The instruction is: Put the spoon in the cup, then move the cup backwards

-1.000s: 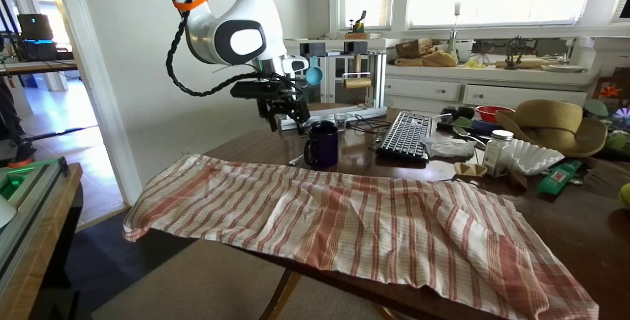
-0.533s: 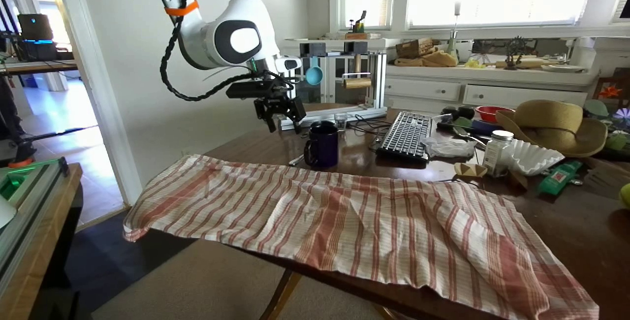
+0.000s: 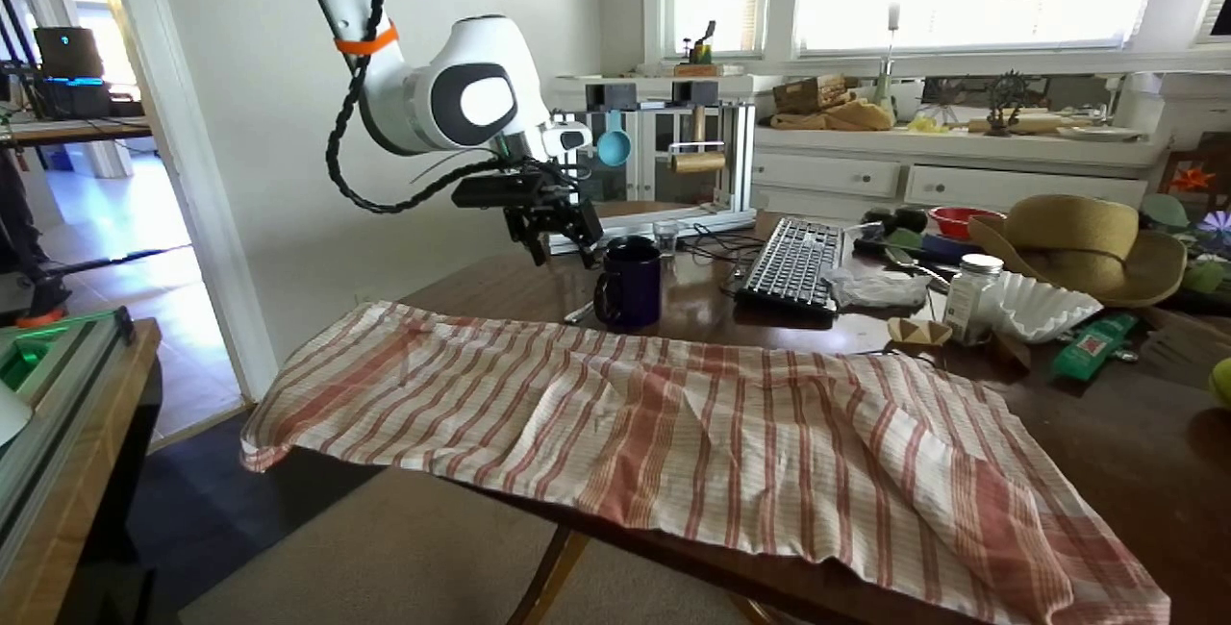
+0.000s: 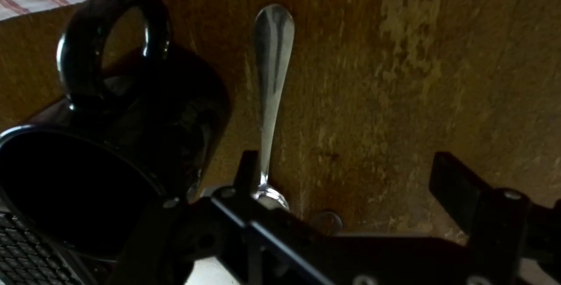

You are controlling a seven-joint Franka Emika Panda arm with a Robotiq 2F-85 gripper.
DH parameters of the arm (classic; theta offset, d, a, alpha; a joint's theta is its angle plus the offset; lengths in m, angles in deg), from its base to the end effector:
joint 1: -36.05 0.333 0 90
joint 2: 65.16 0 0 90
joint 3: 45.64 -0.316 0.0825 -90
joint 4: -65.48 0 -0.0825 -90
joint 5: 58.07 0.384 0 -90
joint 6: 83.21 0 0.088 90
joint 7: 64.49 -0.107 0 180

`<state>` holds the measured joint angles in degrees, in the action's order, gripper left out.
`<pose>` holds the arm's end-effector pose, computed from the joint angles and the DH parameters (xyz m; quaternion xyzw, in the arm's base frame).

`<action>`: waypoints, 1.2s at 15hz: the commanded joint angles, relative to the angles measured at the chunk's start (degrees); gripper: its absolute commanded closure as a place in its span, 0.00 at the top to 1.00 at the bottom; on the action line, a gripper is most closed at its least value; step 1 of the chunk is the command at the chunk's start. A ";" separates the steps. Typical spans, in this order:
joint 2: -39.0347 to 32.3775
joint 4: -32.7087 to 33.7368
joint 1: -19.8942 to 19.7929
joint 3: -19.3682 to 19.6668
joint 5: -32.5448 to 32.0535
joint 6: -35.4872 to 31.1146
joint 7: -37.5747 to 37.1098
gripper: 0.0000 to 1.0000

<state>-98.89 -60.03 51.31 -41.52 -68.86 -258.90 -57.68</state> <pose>0.5573 0.1242 0.1422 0.9563 0.2528 0.1428 0.0339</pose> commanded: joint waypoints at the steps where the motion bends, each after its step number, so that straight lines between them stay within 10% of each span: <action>1: -4.40 4.34 1.57 2.14 -1.79 -1.41 -0.88 1.00; 18: -11.59 12.75 1.83 2.75 -6.60 0.20 3.44 1.00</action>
<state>-108.27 -49.69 52.95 -39.54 -74.57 -259.15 -53.72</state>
